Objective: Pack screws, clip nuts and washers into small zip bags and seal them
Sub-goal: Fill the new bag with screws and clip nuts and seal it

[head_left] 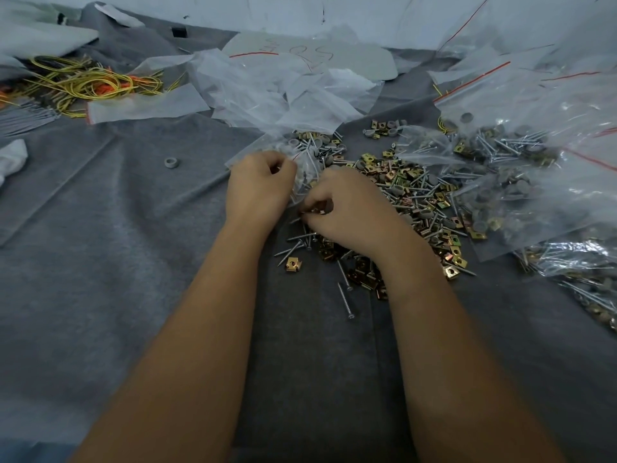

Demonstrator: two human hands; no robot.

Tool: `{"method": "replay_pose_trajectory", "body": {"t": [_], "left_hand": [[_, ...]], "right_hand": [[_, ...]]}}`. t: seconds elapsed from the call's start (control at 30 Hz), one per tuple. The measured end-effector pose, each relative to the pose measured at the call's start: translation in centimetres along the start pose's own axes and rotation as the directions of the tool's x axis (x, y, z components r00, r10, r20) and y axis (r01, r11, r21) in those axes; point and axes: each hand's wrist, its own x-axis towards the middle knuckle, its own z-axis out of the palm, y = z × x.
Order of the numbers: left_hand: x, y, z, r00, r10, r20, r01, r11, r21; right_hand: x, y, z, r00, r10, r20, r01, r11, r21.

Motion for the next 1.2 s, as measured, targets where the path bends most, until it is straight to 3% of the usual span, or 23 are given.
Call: {"method": "replay_pose_trajectory", "body": {"t": [0.13,0.3,0.4,0.57,0.7,0.9,1.03,1.13,1.2], "left_hand": [[0.0,0.0,0.0,1.0,-0.008,-0.002,0.008,1.0,-0.022],[-0.2,0.1,0.0,1.0,0.011,0.003,-0.011,0.999,-0.05],[-0.4,0.3,0.0,0.999,0.035,0.01,-0.034,0.996,-0.086],[-0.8,0.6,-0.3,0.998,0.06,0.036,-0.055,0.989,-0.134],[-0.9,0.8,-0.3,0.998,0.041,0.042,-0.034,0.987,-0.158],[-1.0,0.9,-0.4,0.998,0.05,0.049,-0.039,0.977,-0.209],[-0.6,0.7,-0.3,0.997,-0.026,-0.078,0.007,0.971,-0.239],[-0.5,0.7,-0.4,0.984,-0.075,-0.162,0.029,0.963,-0.269],[-0.5,0.8,-0.4,0.976,-0.08,-0.202,0.021,0.961,-0.275]], "right_hand": [[-0.2,0.3,-0.2,0.988,0.091,-0.121,-0.068,0.981,0.184],[-0.3,0.2,-0.5,0.911,0.278,-0.305,-0.113,0.878,0.464],[-0.1,-0.1,-0.4,0.877,0.323,-0.356,-0.098,0.846,0.525],[0.3,-0.4,0.2,0.878,0.303,-0.37,-0.063,0.84,0.539],[0.5,-0.1,-0.1,0.838,0.372,-0.4,-0.025,0.758,0.651],[0.5,0.1,0.5,0.894,0.288,-0.343,-0.073,0.849,0.524],[0.5,0.0,0.5,0.878,0.296,-0.377,-0.083,0.868,0.489],[0.3,-0.4,0.7,0.894,0.233,-0.382,-0.11,0.942,0.318],[0.2,-0.8,1.1,0.945,0.149,-0.293,-0.116,0.985,0.128]]}}
